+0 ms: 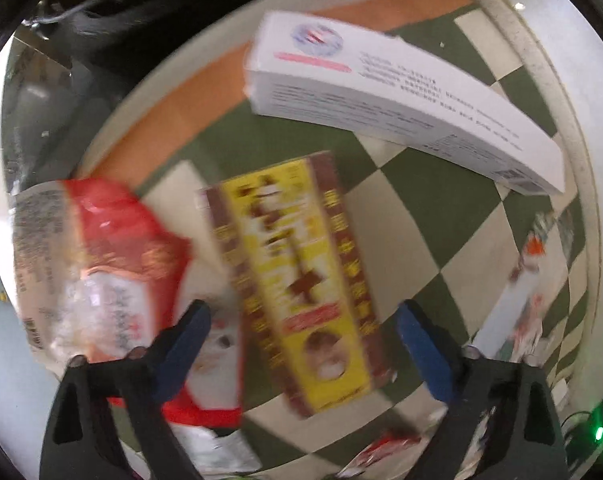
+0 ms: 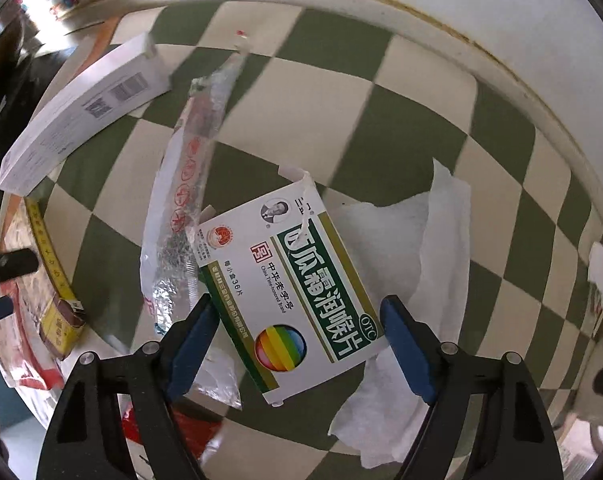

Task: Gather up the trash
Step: 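Grasp the yellow-brown box with the left tool while the right tool grasps the green-white medicine box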

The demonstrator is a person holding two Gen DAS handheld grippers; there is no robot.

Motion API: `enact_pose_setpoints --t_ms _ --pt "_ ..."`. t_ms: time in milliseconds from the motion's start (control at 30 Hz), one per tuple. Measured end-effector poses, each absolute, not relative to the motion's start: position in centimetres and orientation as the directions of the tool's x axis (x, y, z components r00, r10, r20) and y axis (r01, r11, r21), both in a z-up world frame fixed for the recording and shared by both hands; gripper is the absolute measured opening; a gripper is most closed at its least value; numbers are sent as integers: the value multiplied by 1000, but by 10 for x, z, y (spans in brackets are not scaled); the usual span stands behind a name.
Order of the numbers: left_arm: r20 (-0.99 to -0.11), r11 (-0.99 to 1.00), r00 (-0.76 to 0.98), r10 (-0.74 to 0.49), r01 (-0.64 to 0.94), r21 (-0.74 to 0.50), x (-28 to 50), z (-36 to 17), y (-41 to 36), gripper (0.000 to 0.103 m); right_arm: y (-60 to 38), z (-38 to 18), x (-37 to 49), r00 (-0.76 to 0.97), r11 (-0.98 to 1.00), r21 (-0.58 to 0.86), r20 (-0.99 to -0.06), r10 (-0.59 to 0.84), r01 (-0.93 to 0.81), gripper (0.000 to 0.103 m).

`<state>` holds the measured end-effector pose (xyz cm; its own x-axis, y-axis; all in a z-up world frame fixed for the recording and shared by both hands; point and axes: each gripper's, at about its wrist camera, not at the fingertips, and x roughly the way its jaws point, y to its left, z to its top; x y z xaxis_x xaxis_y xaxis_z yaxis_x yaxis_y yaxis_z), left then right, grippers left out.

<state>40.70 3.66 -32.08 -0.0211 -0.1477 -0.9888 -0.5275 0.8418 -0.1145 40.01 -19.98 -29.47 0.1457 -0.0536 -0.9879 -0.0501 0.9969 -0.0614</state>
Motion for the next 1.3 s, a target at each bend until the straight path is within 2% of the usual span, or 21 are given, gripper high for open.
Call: enact_pose_setpoints --t_ms 67,100,133,200,333,467,667,867,967,1133,1233,1300 --pt "-997 868 -30 -64 -495 -41 414 -322 29 79 -206 -300 399 135 997 -52 -990 -44 -55 83" --pt "-1000 884 -25 -16 -468 -2 416 -320 25 65 -207 -302 401 133 997 -51 -990 -43 -57 83" --pt "-1000 893 -13 -3 -450 3 418 -319 22 61 -213 -304 403 130 997 -40 -991 -32 -61 84" --pt "-999 920 -5 49 -388 47 416 -317 14 60 -217 -307 405 96 997 2 -995 9 -80 84" --pt "-990 958 28 135 -257 124 404 -313 -10 60 -233 -305 401 34 972 223 -974 226 -79 86" --pt "-987 973 42 157 -179 147 381 -316 -22 60 -244 -304 392 85 981 165 -981 175 -106 87" --pt "-987 973 30 159 -172 152 364 -327 -26 60 -241 -324 377 105 985 73 -990 90 -158 87" --pt "-986 975 26 163 -156 157 373 -327 -22 60 -262 -306 366 184 992 83 -978 99 -97 86" --pt "-985 974 34 171 -153 164 369 -327 -21 60 -245 -311 355 164 984 -12 -986 17 -177 84" --pt "-985 973 30 170 -162 163 374 -319 -46 60 -215 -329 345 122 949 8 -991 49 -315 84" --pt "-985 973 27 169 -164 163 371 -318 -50 60 -205 -350 344 95 948 -24 -995 6 -316 83" --pt "-985 973 22 169 -163 163 375 -319 -47 59 -208 -355 342 108 959 -29 -994 2 -283 71"
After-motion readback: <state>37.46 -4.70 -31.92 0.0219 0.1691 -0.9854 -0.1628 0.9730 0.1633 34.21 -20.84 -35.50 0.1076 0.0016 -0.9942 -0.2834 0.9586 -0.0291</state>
